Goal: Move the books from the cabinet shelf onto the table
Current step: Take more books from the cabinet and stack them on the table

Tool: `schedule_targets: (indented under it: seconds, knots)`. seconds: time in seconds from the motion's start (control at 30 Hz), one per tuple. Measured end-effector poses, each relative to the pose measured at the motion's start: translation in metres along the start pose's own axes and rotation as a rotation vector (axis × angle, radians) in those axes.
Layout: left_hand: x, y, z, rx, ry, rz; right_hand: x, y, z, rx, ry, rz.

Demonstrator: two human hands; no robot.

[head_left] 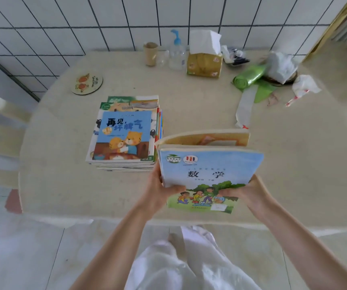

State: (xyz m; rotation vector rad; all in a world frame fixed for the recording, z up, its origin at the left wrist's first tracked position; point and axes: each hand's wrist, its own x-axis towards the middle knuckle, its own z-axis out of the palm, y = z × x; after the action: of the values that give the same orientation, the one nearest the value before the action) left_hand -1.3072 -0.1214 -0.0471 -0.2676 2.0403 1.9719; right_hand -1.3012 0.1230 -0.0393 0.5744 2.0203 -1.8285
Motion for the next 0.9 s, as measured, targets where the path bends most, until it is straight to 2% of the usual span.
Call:
schedule_targets:
  seconds: [0.23, 0.47, 0.73, 0.9]
  knots:
    - [0.011, -0.007, 0.021, 0.1, 0.103, 0.097, 0.017, -0.001, -0.013, -0.073, -0.06, -0.158]
    - [-0.002, -0.033, 0.009, 0.084, 0.221, 0.035, 0.026, 0.022, -0.011, -0.276, -0.116, -0.229]
    - [0.006, -0.04, 0.011, 0.109, 0.116, 0.025, 0.034, 0.038, -0.024, -0.447, -0.157, -0.18]
    - [0.006, -0.049, 0.008, 0.129, 0.101, 0.043, 0.035, 0.039, -0.024, -0.42, -0.178, -0.162]
